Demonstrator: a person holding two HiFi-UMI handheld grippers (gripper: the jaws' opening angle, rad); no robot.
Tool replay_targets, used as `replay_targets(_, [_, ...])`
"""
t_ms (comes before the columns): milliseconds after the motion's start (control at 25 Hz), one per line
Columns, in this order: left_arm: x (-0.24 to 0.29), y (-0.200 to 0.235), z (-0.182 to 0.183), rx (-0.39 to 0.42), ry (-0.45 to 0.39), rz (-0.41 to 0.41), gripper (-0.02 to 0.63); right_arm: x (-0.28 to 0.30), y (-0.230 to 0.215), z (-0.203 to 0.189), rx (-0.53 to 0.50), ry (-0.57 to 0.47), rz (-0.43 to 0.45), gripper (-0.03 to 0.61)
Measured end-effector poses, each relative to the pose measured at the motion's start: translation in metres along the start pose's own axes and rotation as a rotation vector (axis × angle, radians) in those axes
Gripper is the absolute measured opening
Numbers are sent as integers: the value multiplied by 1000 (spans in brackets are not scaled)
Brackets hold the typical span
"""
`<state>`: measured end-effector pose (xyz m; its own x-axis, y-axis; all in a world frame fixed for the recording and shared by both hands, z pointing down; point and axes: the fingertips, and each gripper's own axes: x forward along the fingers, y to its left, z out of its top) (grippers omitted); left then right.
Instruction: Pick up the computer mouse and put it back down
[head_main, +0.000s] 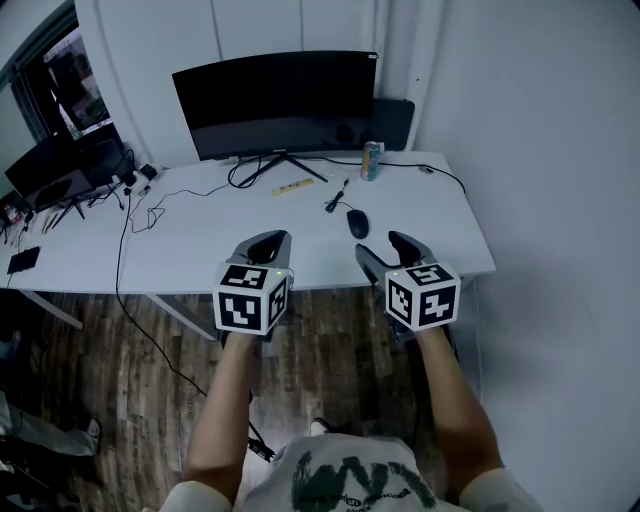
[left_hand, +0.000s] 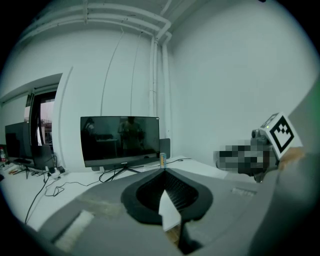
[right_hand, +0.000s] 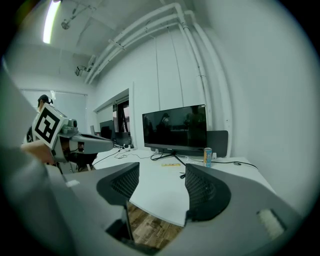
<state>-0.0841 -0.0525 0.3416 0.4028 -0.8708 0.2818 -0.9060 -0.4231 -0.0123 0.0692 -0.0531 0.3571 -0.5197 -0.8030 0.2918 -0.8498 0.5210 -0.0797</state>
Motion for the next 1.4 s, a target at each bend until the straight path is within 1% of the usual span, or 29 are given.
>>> replay_targets(440, [12,20,-4,-1,4,-45,4,20,-1,1,12,13,-58,293])
replay_targets(800, [33,28,-6,3,9,-57,3,37,-12,-5,26,24,-75,299])
replay_targets(1160, [66,34,-12,2,27,-40,4,72,-37,-14,7,57,-75,301])
replay_targets(1400, [107,41,-5,4,37,-24,3,105,-67,-12,3,77,-68,307])
